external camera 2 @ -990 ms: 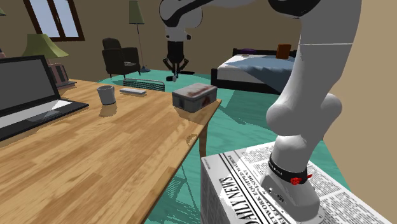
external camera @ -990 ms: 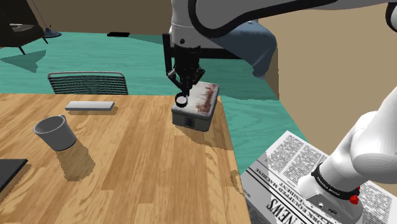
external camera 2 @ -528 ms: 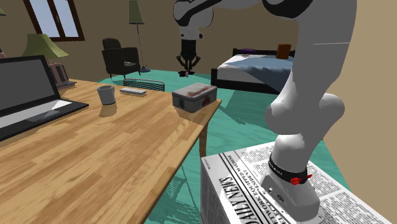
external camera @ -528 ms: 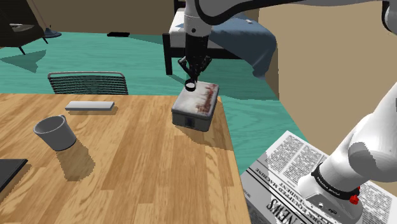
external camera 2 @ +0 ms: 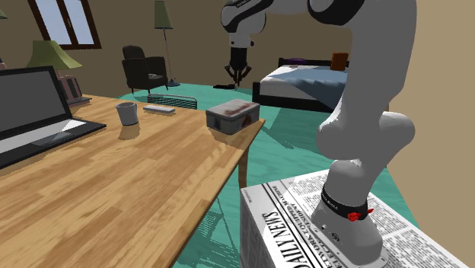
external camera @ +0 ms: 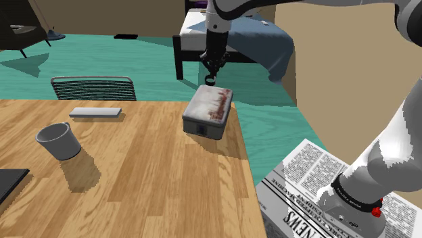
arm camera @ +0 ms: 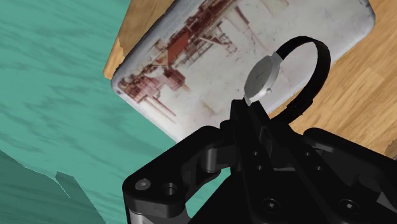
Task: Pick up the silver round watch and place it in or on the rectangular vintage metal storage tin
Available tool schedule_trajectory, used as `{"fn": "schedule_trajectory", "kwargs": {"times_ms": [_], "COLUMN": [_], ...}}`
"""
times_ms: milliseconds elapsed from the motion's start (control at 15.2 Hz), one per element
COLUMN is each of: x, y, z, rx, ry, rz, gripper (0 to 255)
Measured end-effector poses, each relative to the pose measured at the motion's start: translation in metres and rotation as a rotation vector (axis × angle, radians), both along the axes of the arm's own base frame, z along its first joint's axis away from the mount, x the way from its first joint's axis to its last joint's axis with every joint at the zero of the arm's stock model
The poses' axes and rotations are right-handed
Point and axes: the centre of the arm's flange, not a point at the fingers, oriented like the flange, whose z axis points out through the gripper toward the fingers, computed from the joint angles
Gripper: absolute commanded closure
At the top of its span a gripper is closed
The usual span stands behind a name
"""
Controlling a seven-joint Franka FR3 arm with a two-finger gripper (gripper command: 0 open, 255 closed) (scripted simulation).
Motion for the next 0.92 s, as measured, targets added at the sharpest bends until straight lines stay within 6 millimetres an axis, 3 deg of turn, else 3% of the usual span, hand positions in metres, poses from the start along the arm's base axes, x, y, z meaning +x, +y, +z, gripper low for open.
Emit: {"fn": "schedule_trajectory", "kwargs": {"times_ms": [924], "x": [0.001], "y": [-0.003], "z": [-0.072], "rx": [0.0], "ry": [0.0], "rz": [0.001], "gripper": [255]}}
